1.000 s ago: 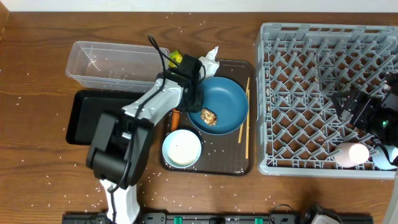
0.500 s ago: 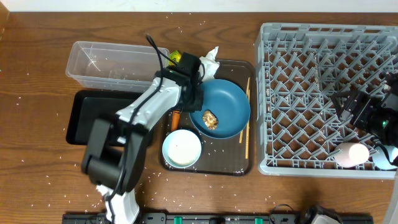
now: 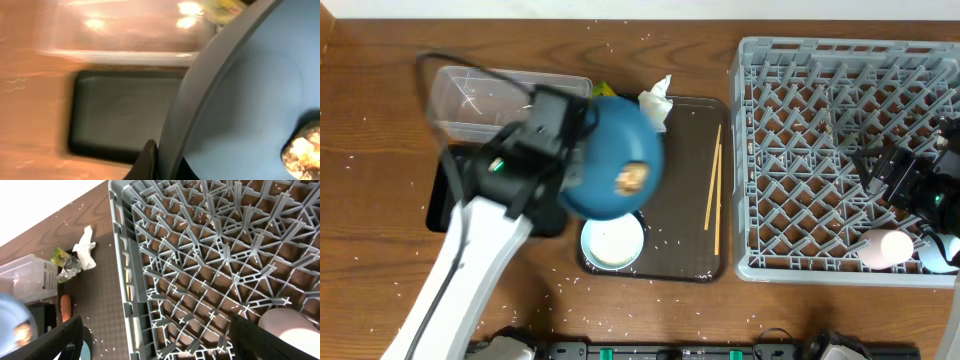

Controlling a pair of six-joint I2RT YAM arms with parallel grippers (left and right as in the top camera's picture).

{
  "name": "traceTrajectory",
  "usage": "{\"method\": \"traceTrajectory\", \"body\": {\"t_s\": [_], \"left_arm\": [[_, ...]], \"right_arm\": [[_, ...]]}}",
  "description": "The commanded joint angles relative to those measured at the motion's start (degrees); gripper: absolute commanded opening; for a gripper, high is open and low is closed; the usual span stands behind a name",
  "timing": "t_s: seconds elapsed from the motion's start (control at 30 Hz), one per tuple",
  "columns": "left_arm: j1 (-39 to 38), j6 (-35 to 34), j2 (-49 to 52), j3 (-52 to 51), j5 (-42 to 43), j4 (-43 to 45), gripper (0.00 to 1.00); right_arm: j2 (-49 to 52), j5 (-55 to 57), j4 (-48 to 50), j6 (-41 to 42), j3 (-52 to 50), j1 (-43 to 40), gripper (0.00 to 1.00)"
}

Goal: Sort waste into correct bins and load items into the dishwasher rack
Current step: 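Lift the blue bowl and tip the cookie onto the black tray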

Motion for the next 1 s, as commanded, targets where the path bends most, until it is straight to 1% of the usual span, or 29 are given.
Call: {"method": "traceTrajectory", "body": {"t_s": [0.0,0.1,0.2,0.27,0.3,0.33,0.4,0.47,0.53,0.6,0.7,0.8,0.97], "left_arm": [[0.5,0.6,-3.2,0.8,-14.2,-2.5,0.06],[1.9,-2.1,-5.0,0.7,-16.8,-6.7,0.06],[3.5,-6.3,-4.6,-0.3,-26.4,-9.5,0.06],[4.2,-11.3,-3.6,-1.6,-34.5,-11.0,0.06],[4.3,-13.9,-2.8,-2.1,-37.1,-12.0,0.06],[4.3,-16.1,-1.7,-2.6,-38.6,-13.1,0.06],[4.3,-18.6,1.3,-2.9,-39.2,-14.3,0.06],[4.3,-19.1,4.7,-2.9,-39.6,-14.3,0.06],[4.3,-21.1,8.6,-2.9,-43.0,-14.4,0.06],[4.3,-21.2,12.6,-2.9,-46.5,-14.6,0.06],[3.9,-21.2,17.2,-2.9,-47.3,-17.6,0.06],[3.0,-21.2,19.6,-2.9,-47.3,-20.2,0.06],[2.6,-21.2,19.9,-2.9,-50.0,-21.4,0.06]], "right_arm": [[0.1,0.2,-0.1,-1.0,0.5,0.5,0.85],[0.1,0.2,-0.1,-1.0,0.5,0.5,0.85],[0.1,0.2,-0.1,-1.0,0.5,0.5,0.85],[0.2,0.2,-0.1,-1.0,0.5,0.5,0.85],[0.2,0.2,-0.1,-1.0,0.5,0.5,0.85],[0.2,0.2,-0.1,-1.0,0.5,0.5,0.85],[0.3,0.2,-0.1,-1.0,0.5,0.5,0.85],[0.3,0.2,-0.1,-1.0,0.5,0.5,0.85],[0.3,0.2,-0.3,-1.0,0.5,0.5,0.85],[0.3,0.2,-0.4,-1.0,0.5,0.5,0.85],[0.3,0.2,-0.5,-1.0,0.5,0.5,0.85],[0.3,0.2,-0.4,-1.0,0.5,0.5,0.85],[0.3,0.2,-0.4,-1.0,0.5,0.5,0.86]]}}
